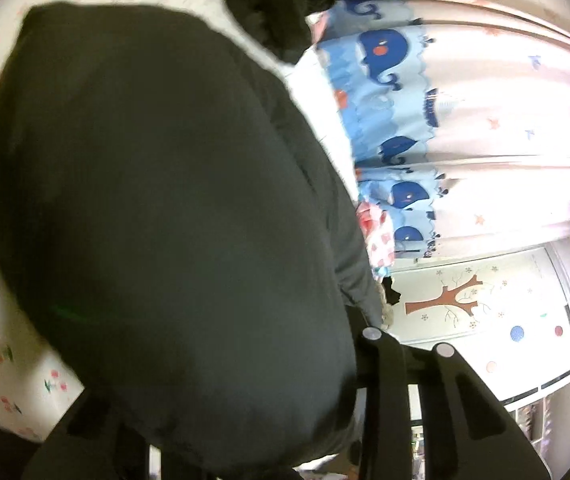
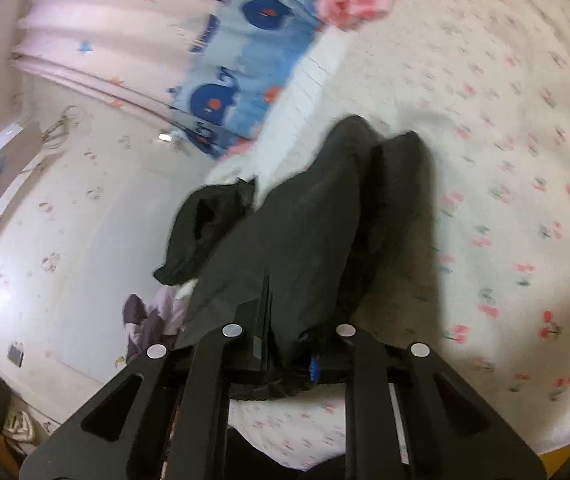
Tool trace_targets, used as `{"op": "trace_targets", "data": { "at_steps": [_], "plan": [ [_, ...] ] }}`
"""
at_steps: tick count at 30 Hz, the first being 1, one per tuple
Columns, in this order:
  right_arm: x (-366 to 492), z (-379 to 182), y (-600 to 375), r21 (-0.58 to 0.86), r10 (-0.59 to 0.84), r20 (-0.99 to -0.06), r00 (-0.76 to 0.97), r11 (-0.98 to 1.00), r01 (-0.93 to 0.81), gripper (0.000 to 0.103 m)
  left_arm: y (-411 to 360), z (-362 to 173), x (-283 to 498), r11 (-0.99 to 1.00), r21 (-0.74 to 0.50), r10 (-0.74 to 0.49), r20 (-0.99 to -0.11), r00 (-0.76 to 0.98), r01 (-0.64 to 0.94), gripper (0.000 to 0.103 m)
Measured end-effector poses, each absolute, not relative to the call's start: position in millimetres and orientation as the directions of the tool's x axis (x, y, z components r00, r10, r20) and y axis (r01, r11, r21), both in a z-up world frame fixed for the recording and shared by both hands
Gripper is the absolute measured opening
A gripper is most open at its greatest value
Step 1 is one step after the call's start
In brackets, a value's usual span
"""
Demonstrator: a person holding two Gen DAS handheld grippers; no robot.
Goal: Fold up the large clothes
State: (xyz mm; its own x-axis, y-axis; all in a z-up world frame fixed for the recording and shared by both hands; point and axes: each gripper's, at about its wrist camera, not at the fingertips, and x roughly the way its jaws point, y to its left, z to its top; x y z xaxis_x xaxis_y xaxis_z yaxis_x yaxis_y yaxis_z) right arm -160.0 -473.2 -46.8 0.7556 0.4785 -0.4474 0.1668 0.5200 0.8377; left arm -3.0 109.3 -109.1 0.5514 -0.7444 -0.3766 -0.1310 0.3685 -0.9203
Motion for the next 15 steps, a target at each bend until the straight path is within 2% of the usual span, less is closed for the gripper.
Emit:
{"op": "trace_targets", "data": {
  "at_steps": [2,4,6,7,8,10,13,15],
  "plan": [
    [-174,-66,-483,0.847,0.468,-0.470,0.749,0.479,0.232,0.018,107,-124,-2,0.358,-0.913,-0.755,-0.405,0.515,-0.193,0.039],
    [-199,-56,-491,0.804,0.347,-0.505,0.790,0.523,0.284,0.030,113,-128,-1,0.331,-0.915,-0.758,-0.403,0.513,-0.231,0.044],
    [-209,-27,-490,0.732,0.210,-0.522,0.826,0.607,0.308,0.033,114,-129,3,0.351,-0.904,-0.747,-0.427,0.509,-0.242,0.055],
    [-200,-3,-478,0.681,0.179,-0.515,0.838,0.680,0.273,0.035,113,-132,5,0.353,-0.898,-0.740,-0.440,0.510,-0.263,0.066],
    [-185,14,-464,0.636,0.181,-0.515,0.838,0.736,0.232,0.037,113,-135,8,0.342,-0.896,-0.734,-0.443,0.514,-0.283,0.069],
    [-131,48,-409,0.481,0.210,-0.554,0.806,0.871,0.104,0.049,110,-136,12,0.337,-0.895,-0.718,-0.445,0.535,-0.293,0.072],
    [-49,60,-325,0.279,0.239,-0.633,0.737,0.958,-0.071,0.051,106,-134,11,0.358,-0.892,-0.693,-0.453,0.560,-0.278,0.073],
    [2,53,-282,0.164,0.204,-0.686,0.698,0.979,-0.125,0.051,107,-134,9,0.355,-0.895,-0.694,-0.445,0.566,-0.269,0.073]
  ]
}}
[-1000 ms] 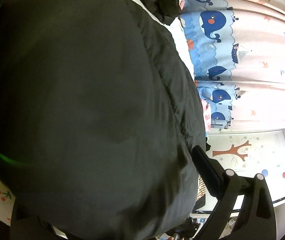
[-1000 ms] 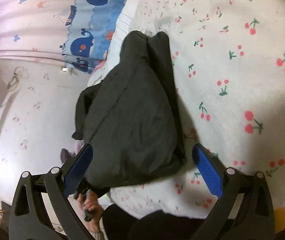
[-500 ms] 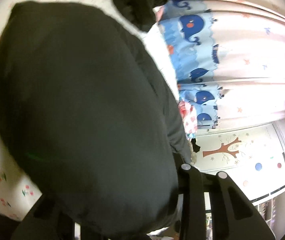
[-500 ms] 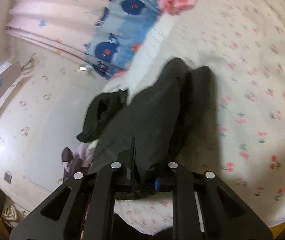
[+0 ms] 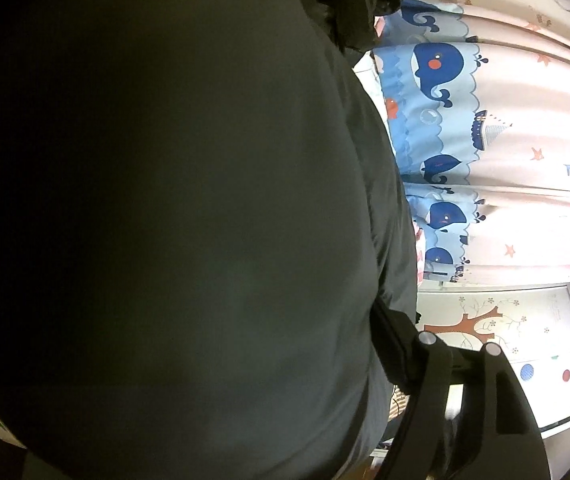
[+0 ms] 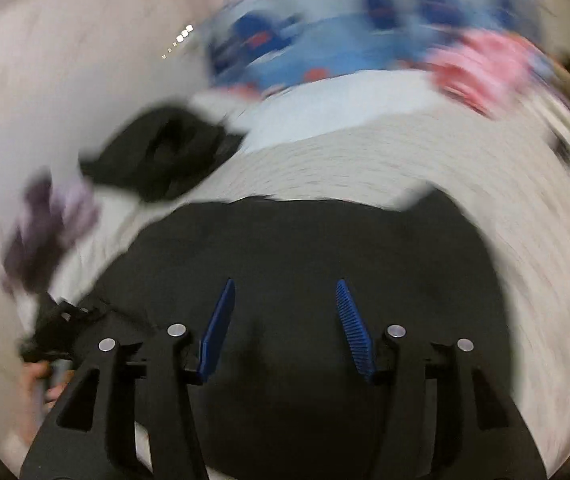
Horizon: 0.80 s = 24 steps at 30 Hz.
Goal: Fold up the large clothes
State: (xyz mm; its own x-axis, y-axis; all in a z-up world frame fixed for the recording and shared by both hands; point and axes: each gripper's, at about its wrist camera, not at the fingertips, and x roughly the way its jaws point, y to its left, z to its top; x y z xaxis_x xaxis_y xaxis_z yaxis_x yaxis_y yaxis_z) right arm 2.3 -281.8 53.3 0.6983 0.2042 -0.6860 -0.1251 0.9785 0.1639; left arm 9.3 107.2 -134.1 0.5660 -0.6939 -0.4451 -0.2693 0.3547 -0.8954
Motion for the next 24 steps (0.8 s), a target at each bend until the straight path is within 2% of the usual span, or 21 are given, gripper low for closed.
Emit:
{"op": "trace_targets", "data": {
  "at_steps": [5,7,9,14,19,22,24],
  "plan": [
    [87,-4,-225,-0.019,0.070,-0.810,0.583,0.989,-0.145,0.053,106,-131,10,0.385,-0.892,-0.687,-0.449,0.572,-0.238,0.072],
    [97,-38,-211,-0.113,-0.002,-0.851,0.525,0.977,-0.180,0.054,103,-127,11,0.399,-0.894,-0.694,-0.440,0.570,-0.204,0.072],
    [100,-39,-210,-0.127,-0.018,-0.871,0.492,0.974,-0.190,0.054,102,-126,12,0.418,-0.885,-0.688,-0.456,0.565,-0.204,0.069],
    [34,4,-203,-0.151,0.010,-0.798,0.602,0.965,-0.216,0.054,110,-133,12,0.367,-0.903,-0.708,-0.428,0.562,-0.224,0.067],
    [11,-49,-184,-0.284,-0.094,-0.817,0.569,0.925,-0.254,0.056,109,-130,12,0.384,-0.899,-0.707,-0.434,0.559,-0.211,0.067],
    [14,-34,-186,-0.229,-0.074,-0.851,0.521,0.943,-0.240,0.055,111,-130,11,0.384,-0.897,-0.704,-0.437,0.560,-0.217,0.067],
    [-8,-11,-189,-0.212,-0.046,-0.810,0.585,0.953,-0.218,0.055,113,-132,11,0.364,-0.904,-0.713,-0.425,0.557,-0.223,0.067]
  ]
}}
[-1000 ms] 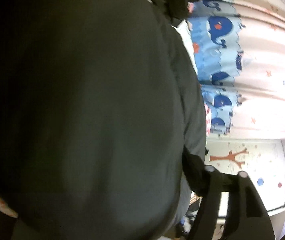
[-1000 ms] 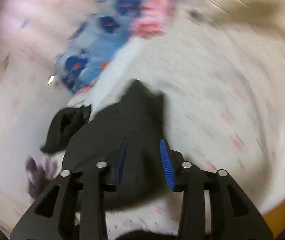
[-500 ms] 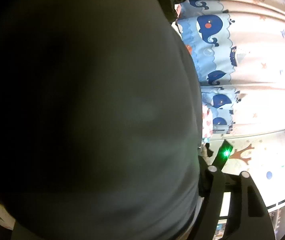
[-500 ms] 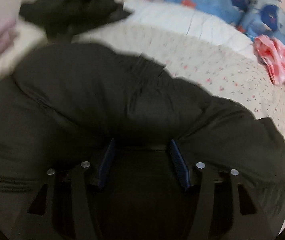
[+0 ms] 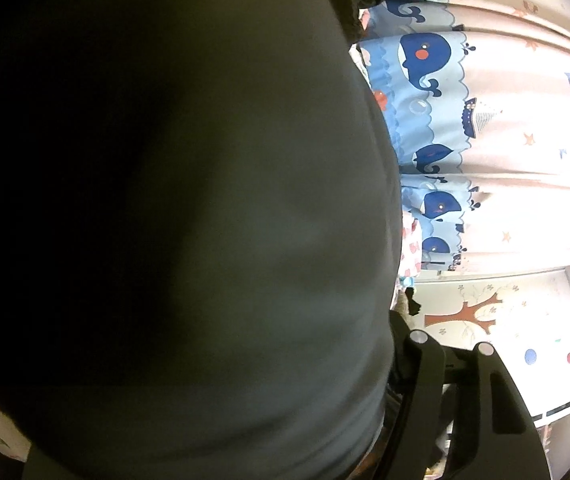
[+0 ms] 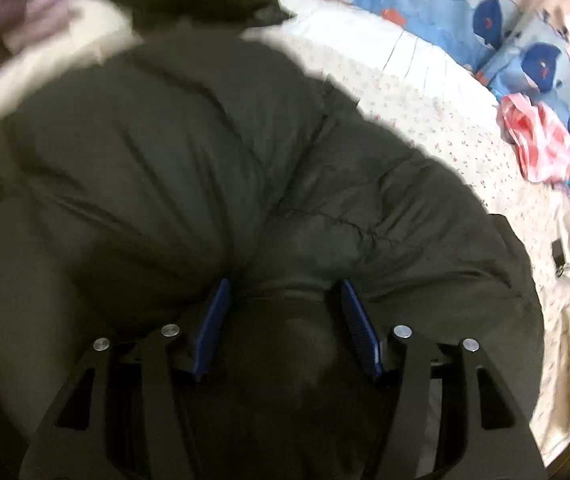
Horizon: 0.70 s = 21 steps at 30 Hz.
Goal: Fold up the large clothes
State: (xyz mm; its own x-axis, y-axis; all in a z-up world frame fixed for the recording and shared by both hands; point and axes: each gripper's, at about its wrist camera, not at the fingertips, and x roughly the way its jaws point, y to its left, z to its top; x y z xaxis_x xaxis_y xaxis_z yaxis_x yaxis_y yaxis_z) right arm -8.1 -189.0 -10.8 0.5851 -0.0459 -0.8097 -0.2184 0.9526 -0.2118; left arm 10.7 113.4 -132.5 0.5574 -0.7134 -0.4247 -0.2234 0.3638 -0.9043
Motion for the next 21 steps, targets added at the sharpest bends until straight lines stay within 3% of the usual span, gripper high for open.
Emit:
{"op": "trace_targets", "data": {
  "at_steps": [2,4,6,9,12,18,21],
  "plan": [
    [-28,-3,-190,-0.196,-0.033,-0.789,0.614,0.960,-0.200,0.055,115,-132,11,0.359,-0.907,-0.719,-0.418,0.555,-0.220,0.066],
    [-27,-32,-179,-0.214,-0.060,-0.844,0.534,0.949,-0.232,0.056,116,-132,12,0.357,-0.909,-0.723,-0.416,0.551,-0.217,0.066],
    [-26,-55,-168,-0.290,-0.117,-0.831,0.544,0.925,-0.245,0.057,115,-131,12,0.368,-0.906,-0.727,-0.421,0.543,-0.210,0.066],
    [-13,-40,-178,-0.174,-0.037,-0.861,0.508,0.959,-0.226,0.057,118,-130,11,0.370,-0.903,-0.721,-0.427,0.545,-0.218,0.066],
    [-8,-5,-185,-0.139,0.033,-0.799,0.600,0.961,-0.237,0.057,122,-132,9,0.359,-0.904,-0.710,-0.427,0.560,-0.234,0.066],
    [83,15,-210,-0.152,-0.023,-0.766,0.642,0.977,-0.147,0.058,124,-128,8,0.384,-0.891,-0.683,-0.452,0.574,-0.243,0.066],
    [128,-24,-222,-0.176,-0.073,-0.831,0.551,0.975,-0.135,0.059,123,-127,9,0.400,-0.884,-0.676,-0.463,0.574,-0.241,0.066]
  ]
}}
